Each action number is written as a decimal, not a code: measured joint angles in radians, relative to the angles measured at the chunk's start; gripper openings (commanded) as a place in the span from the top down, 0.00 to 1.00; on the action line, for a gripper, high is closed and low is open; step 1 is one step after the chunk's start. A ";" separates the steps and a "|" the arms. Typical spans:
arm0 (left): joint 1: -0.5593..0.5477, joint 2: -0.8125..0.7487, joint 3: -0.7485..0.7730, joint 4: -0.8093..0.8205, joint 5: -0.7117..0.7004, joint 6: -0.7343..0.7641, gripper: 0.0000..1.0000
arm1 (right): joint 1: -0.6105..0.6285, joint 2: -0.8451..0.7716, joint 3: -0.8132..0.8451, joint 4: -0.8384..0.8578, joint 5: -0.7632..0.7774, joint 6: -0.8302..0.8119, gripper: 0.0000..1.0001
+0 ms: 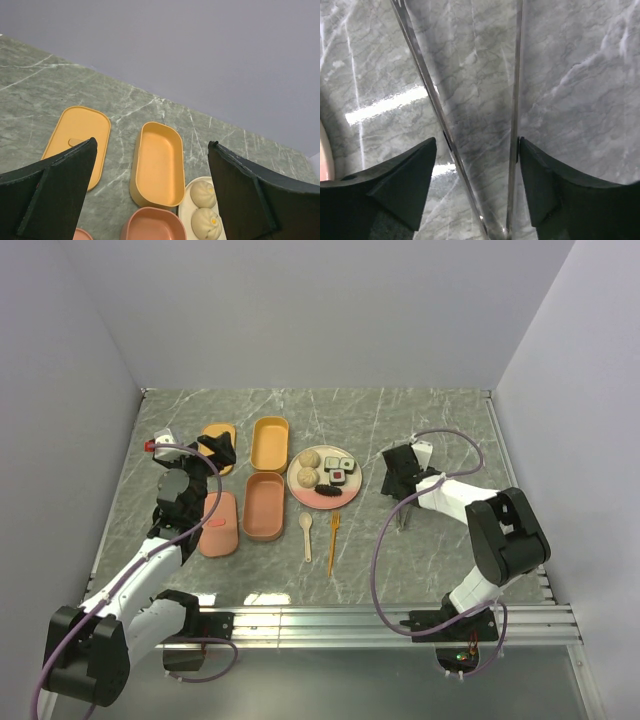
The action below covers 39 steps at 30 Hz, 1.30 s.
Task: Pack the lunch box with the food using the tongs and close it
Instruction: Grab the clamp with the right arm
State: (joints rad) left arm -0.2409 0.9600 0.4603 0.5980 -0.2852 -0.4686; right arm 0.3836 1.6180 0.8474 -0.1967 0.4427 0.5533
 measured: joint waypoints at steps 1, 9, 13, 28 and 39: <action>0.000 0.000 0.000 0.000 0.000 0.000 0.01 | 0.000 0.000 0.000 -0.001 -0.003 0.000 0.33; 0.000 0.000 0.000 0.000 0.000 0.000 0.01 | 0.000 0.009 0.014 -0.014 -0.018 0.003 0.40; 0.000 0.000 0.000 0.000 0.000 0.000 0.01 | 0.006 0.021 0.029 -0.032 -0.010 0.004 0.36; 0.000 0.000 0.000 0.000 0.000 0.000 0.01 | 0.102 0.055 0.064 -0.080 0.091 0.011 0.22; 0.000 -0.002 0.000 0.000 0.000 0.000 0.01 | 0.102 0.055 0.064 -0.053 -0.013 0.006 0.21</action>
State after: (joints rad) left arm -0.2409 0.9581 0.4603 0.5976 -0.2848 -0.4683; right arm 0.4858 1.6726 0.9119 -0.2501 0.4301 0.5598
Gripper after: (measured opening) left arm 0.994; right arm 0.777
